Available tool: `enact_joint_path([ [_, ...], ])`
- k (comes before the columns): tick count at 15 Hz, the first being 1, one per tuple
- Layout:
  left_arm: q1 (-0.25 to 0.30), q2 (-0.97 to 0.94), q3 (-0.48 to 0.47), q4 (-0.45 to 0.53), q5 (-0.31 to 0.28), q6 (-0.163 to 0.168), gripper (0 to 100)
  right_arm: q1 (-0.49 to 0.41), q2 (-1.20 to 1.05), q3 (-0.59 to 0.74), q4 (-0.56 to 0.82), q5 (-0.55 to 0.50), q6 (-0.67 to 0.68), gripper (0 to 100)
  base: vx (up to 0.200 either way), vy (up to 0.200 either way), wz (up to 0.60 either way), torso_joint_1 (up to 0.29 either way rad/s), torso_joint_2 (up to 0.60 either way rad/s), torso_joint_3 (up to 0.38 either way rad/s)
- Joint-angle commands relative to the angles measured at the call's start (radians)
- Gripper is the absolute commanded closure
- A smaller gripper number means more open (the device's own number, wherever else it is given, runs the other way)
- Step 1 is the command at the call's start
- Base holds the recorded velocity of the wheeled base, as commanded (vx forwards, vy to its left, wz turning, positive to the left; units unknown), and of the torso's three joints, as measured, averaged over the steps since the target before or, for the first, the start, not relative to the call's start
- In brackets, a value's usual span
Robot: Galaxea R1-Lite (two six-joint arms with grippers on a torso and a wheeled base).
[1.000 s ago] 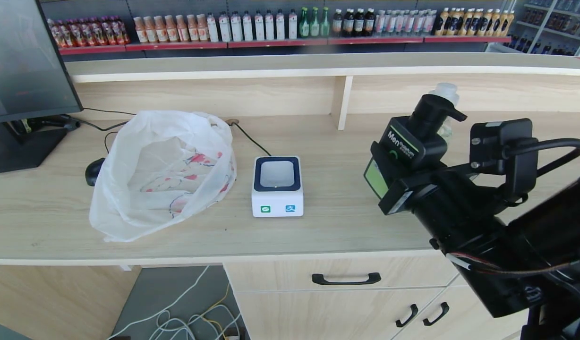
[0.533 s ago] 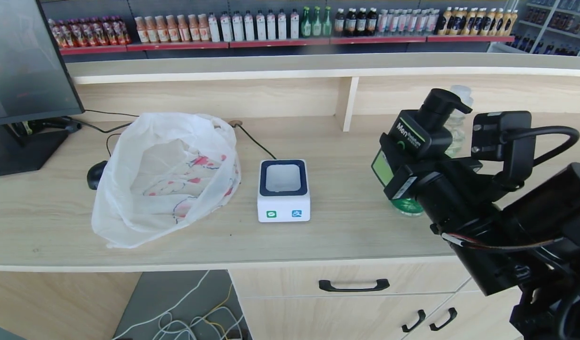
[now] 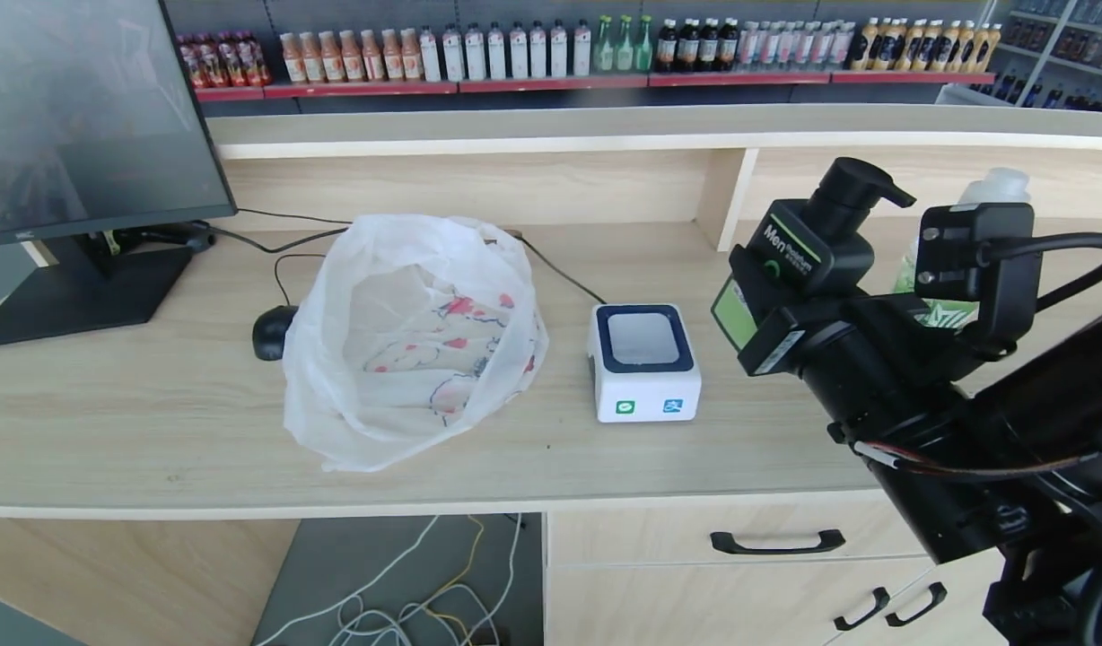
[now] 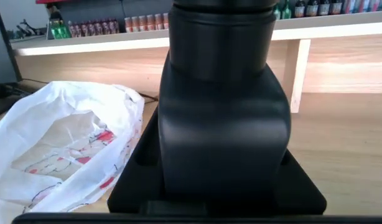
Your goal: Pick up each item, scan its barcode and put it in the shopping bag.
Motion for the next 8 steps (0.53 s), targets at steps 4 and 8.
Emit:
enact_joint_path([
  [4, 0.000, 0.000, 0.000, 0.000, 0.000, 0.000, 0, 0.001, -0.020, -0.003, -0.001, 0.000, -0.002, 100, 0.000, 0.000, 0.00, 0.000, 0.00, 0.000],
  [8, 0.000, 0.000, 0.000, 0.000, 0.000, 0.000, 0, 0.001, -0.023, 0.010, -0.001, -0.001, -0.002, 100, 0.000, 0.000, 0.00, 0.000, 0.00, 0.000],
])
